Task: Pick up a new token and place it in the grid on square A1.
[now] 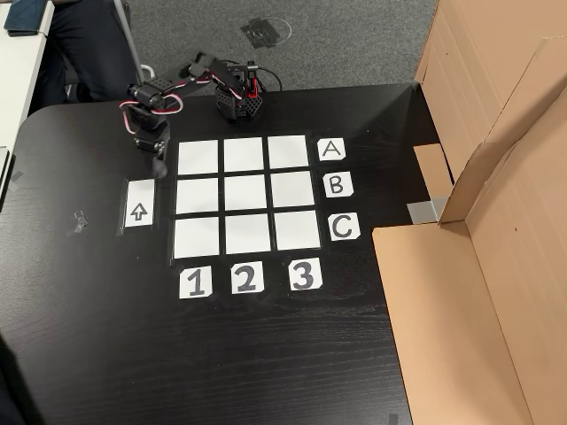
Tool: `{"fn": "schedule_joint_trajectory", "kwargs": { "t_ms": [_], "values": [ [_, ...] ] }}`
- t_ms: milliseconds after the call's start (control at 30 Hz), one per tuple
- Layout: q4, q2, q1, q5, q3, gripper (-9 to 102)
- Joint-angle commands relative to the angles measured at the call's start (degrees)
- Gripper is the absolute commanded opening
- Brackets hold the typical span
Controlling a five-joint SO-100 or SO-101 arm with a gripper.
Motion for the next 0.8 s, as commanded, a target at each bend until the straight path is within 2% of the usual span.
{"fn": "schedule_joint_trajectory", "kwargs": {
  "t_ms": [0, 333, 767],
  "values": [
    [-0.2, 9.9, -4.0, 1.1, 7.4, 12],
    [-1.9, 32.5, -12.1, 2.5, 32.0, 12],
    [-5.9, 55.1, -11.9, 0.8, 57.4, 12]
  ]
}}
